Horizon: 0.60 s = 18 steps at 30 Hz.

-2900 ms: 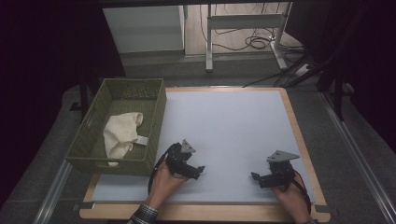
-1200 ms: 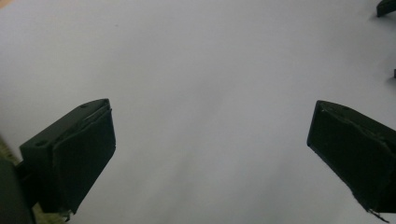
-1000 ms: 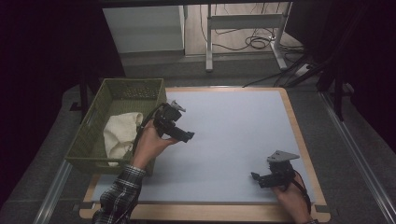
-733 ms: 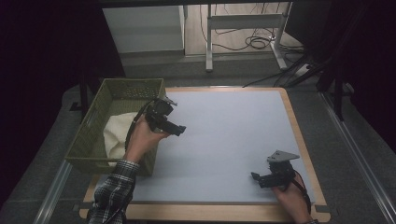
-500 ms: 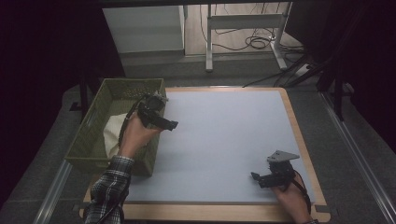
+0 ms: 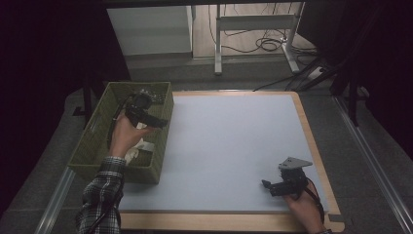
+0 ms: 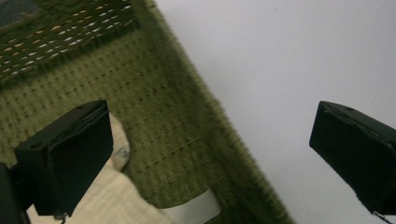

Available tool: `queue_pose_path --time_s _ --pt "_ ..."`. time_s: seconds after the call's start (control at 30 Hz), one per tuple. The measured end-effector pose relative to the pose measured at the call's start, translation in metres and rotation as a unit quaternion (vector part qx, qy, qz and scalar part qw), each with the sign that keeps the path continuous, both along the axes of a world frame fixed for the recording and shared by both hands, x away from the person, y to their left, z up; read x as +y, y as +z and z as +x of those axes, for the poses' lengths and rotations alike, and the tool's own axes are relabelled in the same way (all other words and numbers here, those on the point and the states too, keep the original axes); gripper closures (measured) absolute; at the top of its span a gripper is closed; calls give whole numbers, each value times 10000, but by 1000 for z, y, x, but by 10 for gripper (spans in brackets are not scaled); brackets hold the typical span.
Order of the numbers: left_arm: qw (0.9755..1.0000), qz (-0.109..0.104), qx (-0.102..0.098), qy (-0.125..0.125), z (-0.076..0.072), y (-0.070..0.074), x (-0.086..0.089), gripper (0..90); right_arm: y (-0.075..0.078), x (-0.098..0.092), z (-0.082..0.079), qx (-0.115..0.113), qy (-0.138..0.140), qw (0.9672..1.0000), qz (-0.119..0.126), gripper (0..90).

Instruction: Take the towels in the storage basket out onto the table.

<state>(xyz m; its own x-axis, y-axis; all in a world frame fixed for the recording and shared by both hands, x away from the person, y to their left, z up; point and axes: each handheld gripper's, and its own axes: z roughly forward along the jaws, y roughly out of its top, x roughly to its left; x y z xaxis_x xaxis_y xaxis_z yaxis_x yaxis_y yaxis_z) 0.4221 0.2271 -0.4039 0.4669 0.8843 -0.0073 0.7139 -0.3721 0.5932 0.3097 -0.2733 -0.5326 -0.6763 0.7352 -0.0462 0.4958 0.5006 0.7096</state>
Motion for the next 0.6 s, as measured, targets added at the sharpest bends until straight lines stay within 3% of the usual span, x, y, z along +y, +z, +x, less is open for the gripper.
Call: queue_pose_path --time_s 0.27,0.47,0.6 --pt "9995 171 72 261 2 -4 27 0 0 0 0 1 -1 10000 0 58" --pt "9985 206 169 478 5 -17 50 0 0 0 0 -1 4 10000 0 57" --pt "9970 305 341 616 10 -37 66 0 0 0 0 -2 5 10000 1 57"
